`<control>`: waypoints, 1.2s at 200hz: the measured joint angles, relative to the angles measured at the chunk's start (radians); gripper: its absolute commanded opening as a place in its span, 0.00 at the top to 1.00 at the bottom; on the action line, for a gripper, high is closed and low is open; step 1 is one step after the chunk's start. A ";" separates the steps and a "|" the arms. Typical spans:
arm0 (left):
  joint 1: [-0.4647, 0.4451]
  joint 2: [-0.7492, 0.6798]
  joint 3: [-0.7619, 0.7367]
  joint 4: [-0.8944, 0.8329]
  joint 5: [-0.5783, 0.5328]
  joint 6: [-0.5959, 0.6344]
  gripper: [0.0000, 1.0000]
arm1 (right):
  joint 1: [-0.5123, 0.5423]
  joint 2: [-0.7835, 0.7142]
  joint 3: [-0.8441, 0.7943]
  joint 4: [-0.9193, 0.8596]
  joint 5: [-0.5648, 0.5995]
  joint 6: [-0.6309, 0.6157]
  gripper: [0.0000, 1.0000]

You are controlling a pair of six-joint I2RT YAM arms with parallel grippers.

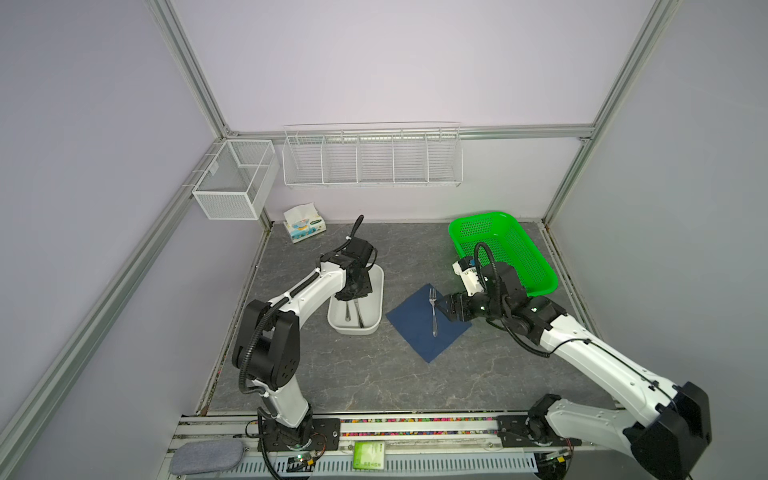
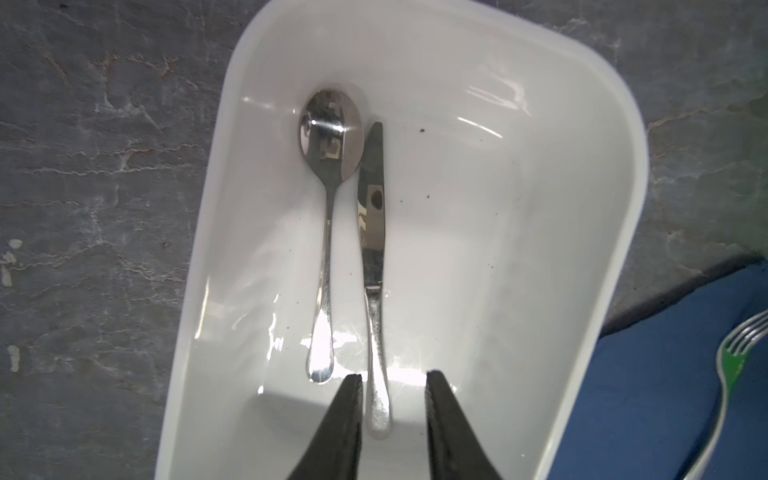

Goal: Place the utensils on the paper napkin and roll it up
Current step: 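Lower the left gripper and grasp the silver knife handle in the tray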

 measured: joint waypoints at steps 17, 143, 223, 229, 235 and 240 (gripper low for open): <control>0.011 0.040 0.006 -0.013 0.025 0.015 0.71 | 0.000 0.011 0.002 0.000 0.008 0.000 0.17; 0.067 0.269 0.148 -0.129 0.145 0.085 0.73 | 0.005 0.021 0.003 -0.002 0.002 -0.008 0.02; 0.087 0.305 0.159 -0.160 0.179 0.119 0.76 | 0.005 0.021 0.003 -0.005 0.027 -0.008 0.02; 0.087 0.306 0.159 -0.160 0.180 0.119 0.77 | 0.005 0.021 0.003 -0.005 0.028 -0.008 0.02; 0.086 0.306 0.159 -0.161 0.181 0.119 0.77 | 0.005 0.021 0.003 -0.005 0.029 -0.008 0.02; 0.086 0.306 0.159 -0.161 0.182 0.119 0.77 | 0.005 0.021 0.003 -0.005 0.030 -0.008 0.02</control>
